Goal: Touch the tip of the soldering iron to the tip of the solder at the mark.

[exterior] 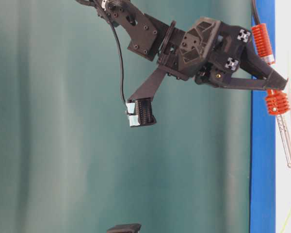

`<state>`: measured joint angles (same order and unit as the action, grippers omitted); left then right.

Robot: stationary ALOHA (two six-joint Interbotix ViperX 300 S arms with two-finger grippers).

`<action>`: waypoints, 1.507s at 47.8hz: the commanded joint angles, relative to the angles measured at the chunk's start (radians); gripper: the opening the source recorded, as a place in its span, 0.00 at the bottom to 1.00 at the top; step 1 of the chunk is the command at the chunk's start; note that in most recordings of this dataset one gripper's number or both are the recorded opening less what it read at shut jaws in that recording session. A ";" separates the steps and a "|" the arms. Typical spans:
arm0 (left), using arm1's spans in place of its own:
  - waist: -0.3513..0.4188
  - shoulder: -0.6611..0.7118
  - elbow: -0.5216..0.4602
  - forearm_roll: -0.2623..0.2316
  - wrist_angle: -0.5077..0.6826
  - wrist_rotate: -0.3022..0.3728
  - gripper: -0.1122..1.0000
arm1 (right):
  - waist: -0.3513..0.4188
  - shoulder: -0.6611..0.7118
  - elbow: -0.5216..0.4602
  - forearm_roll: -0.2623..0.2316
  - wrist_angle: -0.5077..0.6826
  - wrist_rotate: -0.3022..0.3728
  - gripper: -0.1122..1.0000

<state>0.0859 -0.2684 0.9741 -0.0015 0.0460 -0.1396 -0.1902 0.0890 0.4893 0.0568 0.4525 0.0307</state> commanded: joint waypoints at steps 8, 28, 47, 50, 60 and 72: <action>-0.002 -0.006 -0.011 0.002 -0.006 0.002 0.12 | 0.002 -0.014 -0.025 -0.002 -0.003 0.002 0.16; -0.002 -0.032 -0.008 0.002 0.006 0.002 0.12 | 0.002 -0.014 -0.020 -0.003 -0.003 0.002 0.16; -0.031 -0.196 0.011 0.002 0.137 0.000 0.12 | 0.002 -0.012 -0.021 -0.003 -0.003 0.003 0.16; -0.032 -0.209 0.017 0.002 0.140 -0.002 0.12 | 0.002 -0.012 -0.021 -0.003 -0.003 0.003 0.16; -0.032 -0.216 0.025 0.002 0.140 0.000 0.12 | 0.002 -0.014 -0.025 -0.003 -0.003 0.003 0.16; -0.032 -0.218 0.026 0.002 0.140 0.000 0.12 | -0.002 -0.115 0.037 -0.014 0.002 0.011 0.16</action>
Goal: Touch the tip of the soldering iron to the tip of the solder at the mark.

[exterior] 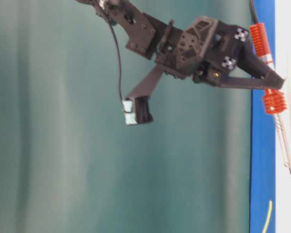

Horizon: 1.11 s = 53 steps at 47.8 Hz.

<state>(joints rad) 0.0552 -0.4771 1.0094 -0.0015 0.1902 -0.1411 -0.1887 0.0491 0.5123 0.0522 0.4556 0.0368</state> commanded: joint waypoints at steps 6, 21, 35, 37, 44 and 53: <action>-0.002 -0.008 -0.011 0.002 -0.005 0.000 0.12 | -0.006 -0.149 0.075 -0.012 0.008 0.009 0.16; -0.002 0.005 -0.018 0.000 -0.008 -0.002 0.12 | -0.014 -0.299 0.222 -0.014 0.021 0.040 0.16; -0.002 0.032 -0.040 0.002 -0.008 -0.002 0.12 | -0.014 -0.301 0.227 -0.034 0.018 0.041 0.16; -0.002 0.040 -0.046 0.000 -0.008 -0.002 0.12 | -0.014 -0.301 0.227 -0.035 0.017 0.040 0.16; -0.002 0.084 -0.086 0.000 -0.008 0.002 0.12 | -0.014 -0.299 0.229 -0.037 0.012 0.040 0.16; -0.002 0.172 -0.163 0.002 -0.008 0.012 0.12 | -0.014 -0.298 0.232 -0.035 0.006 0.041 0.16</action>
<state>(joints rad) 0.0552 -0.3298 0.8958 -0.0015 0.1902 -0.1335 -0.2010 -0.2362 0.7547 0.0184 0.4725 0.0767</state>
